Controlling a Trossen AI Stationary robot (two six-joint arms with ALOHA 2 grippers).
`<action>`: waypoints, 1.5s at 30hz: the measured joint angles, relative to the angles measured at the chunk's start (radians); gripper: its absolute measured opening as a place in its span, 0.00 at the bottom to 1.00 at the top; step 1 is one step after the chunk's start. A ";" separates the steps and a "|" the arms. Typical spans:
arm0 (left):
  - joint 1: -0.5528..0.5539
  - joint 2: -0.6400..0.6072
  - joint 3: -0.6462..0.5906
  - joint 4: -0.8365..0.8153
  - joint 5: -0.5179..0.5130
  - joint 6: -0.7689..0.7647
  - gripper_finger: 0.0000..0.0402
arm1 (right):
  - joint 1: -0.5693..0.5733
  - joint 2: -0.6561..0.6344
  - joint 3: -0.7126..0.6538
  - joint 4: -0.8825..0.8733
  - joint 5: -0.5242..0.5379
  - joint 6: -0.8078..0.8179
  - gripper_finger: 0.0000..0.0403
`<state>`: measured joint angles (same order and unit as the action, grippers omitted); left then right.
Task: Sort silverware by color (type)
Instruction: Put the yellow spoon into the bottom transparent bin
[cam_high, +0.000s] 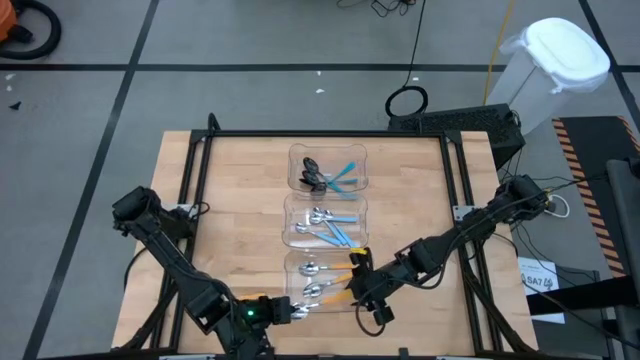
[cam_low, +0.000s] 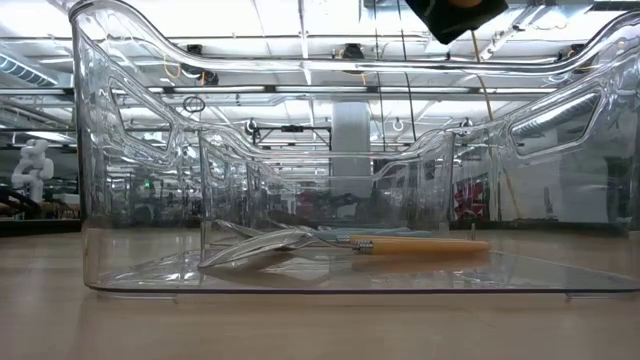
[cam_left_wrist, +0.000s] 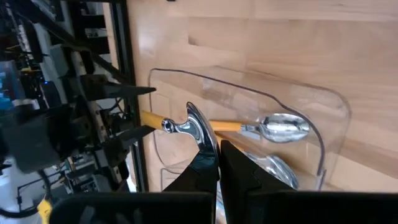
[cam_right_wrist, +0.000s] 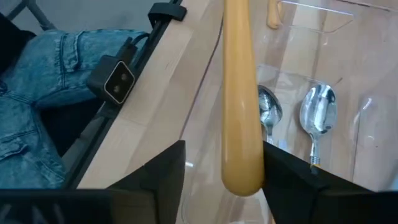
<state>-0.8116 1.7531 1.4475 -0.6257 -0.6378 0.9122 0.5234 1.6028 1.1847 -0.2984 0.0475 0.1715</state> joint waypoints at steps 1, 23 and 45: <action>0.000 0.000 0.000 -0.008 0.000 0.001 0.01 | -0.002 -0.001 0.000 0.004 0.000 0.000 0.46; 0.007 0.000 0.000 -0.023 -0.001 -0.078 0.01 | -0.051 -0.006 0.000 0.009 -0.002 -0.057 0.19; 0.072 0.000 0.000 0.011 -0.128 -0.593 0.53 | -0.038 -0.048 0.020 -0.117 0.094 -0.025 0.19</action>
<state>-0.7391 1.7535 1.4475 -0.6150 -0.7654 0.3192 0.4858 1.5547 1.2045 -0.4155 0.1413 0.1468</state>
